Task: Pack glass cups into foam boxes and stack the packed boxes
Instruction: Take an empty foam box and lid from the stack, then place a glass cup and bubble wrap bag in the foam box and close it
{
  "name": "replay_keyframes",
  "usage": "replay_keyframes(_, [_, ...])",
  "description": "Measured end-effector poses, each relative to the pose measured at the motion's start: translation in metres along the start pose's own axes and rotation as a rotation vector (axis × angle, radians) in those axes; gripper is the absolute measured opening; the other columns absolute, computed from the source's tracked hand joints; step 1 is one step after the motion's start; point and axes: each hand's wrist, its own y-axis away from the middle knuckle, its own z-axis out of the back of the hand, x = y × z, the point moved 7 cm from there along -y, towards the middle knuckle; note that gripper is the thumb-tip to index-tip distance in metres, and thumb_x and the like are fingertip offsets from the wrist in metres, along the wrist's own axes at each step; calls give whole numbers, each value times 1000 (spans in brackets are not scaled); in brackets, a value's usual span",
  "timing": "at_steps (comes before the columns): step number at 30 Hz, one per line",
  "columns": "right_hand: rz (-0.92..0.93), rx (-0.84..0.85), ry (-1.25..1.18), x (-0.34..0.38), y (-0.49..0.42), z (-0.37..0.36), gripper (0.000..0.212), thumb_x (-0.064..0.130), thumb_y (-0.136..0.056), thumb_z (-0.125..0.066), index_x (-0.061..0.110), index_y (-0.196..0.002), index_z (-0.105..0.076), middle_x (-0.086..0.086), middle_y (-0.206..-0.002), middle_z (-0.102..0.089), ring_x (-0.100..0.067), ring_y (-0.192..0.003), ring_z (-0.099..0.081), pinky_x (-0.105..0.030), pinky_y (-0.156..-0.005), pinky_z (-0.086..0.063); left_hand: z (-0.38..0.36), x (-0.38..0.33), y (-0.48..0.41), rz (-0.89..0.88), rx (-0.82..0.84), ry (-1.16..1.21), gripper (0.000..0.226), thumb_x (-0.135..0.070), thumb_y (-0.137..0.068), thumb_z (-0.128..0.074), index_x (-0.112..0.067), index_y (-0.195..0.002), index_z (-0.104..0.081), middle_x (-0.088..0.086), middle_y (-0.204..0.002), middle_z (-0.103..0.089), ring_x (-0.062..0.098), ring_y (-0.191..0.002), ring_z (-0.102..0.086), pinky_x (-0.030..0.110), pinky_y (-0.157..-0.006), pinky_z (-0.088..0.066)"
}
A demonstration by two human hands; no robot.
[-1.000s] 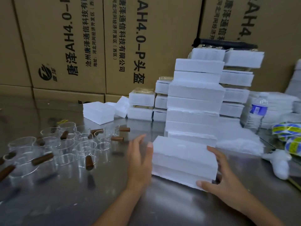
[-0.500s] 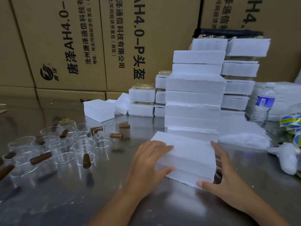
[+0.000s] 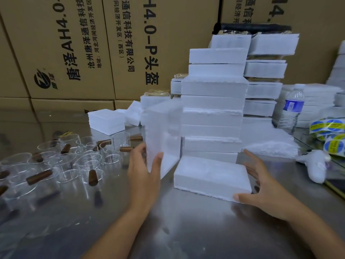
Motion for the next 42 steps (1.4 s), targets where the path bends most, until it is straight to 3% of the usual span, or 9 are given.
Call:
replay_keyframes(2, [-13,-15,5,-6,0,8,113,26,-57,-86,75,-123,-10,36,-128,-35,9,-128,-32,-16,-94,-36,3,7,-1,82,-27,32,41,-38,-89,-57,-20,-124,-42,-11,-109,-56,24,-101,-61,43,-83,-51])
replay_keyframes(6, [-54,-11,-1,-15,-1,13,102,13,-69,-78,78,-118,-17,38,-125,-38,7,-118,-46,-14,-86,-41,3,16,2,159,-14,-3,62,-30,-92,-58,-27,-142,-22,-8,-88,-60,9,-82,-63,19,-62,-43])
replay_keyframes(11, [-175,-103,-83,-15,0,12,66,65,-67,-62,53,-127,-39,25,-131,-38,2,-124,-33,-26,-99,-30,7,10,7,132,26,-76,75,-30,-91,-58,-57,-140,-8,2,-69,-57,16,-65,-59,25,-58,-41])
replay_keyframes(15, [-197,-236,-41,-12,1,7,39,48,-87,-55,34,-123,-49,9,-134,-44,-8,-126,-37,-25,-95,-29,7,6,9,119,57,-141,77,-32,-92,-54,-71,-130,0,-5,-52,-42,14,-49,-48,28,-54,-40])
replay_keyframes(21, [-175,-409,-77,-7,0,16,28,17,-92,-58,19,-119,-50,2,-120,-51,-12,-106,-46,-25,-86,-34,6,15,16,252,90,-199,53,-40,-90,-53,-46,-136,-29,-2,-57,-55,20,-59,-58,38,-63,-52])
replay_keyframes(25, [-196,-476,-110,-10,1,23,29,8,-91,-58,10,-119,-52,0,-114,-53,-14,-102,-48,-27,-85,-35,8,11,20,269,85,-258,21,-46,-89,-52,-27,-97,-56,-4,-52,-54,19,-63,-59,35,-71,-51])
replay_keyframes(31, [-221,-514,-165,-13,0,23,27,6,-92,-56,5,-119,-52,-6,-120,-56,-18,-109,-51,-27,-93,-35,5,0,18,137,112,-273,8,-28,-91,-51,-30,-83,-55,-5,-63,-53,10,-60,-52,34,-64,-46])
replay_keyframes(34, [-193,-522,-138,-10,1,21,30,10,-93,-56,6,-122,-51,-7,-127,-55,-20,-118,-50,-28,-97,-35,-6,-15,17,-46,169,-304,9,-24,-90,-53,-33,-89,-52,-16,-84,-49,-4,-80,-50,17,-66,-35])
replay_keyframes(42, [327,-586,105,92,8,-7,39,2,-85,-61,33,-106,-50,15,-107,-54,1,-100,-50,1,-86,-28,-20,-12,13,-128,271,-197,26,-13,-93,-49,-28,-72,-46,-10,-73,-52,7,-73,-48,15,-63,-36])
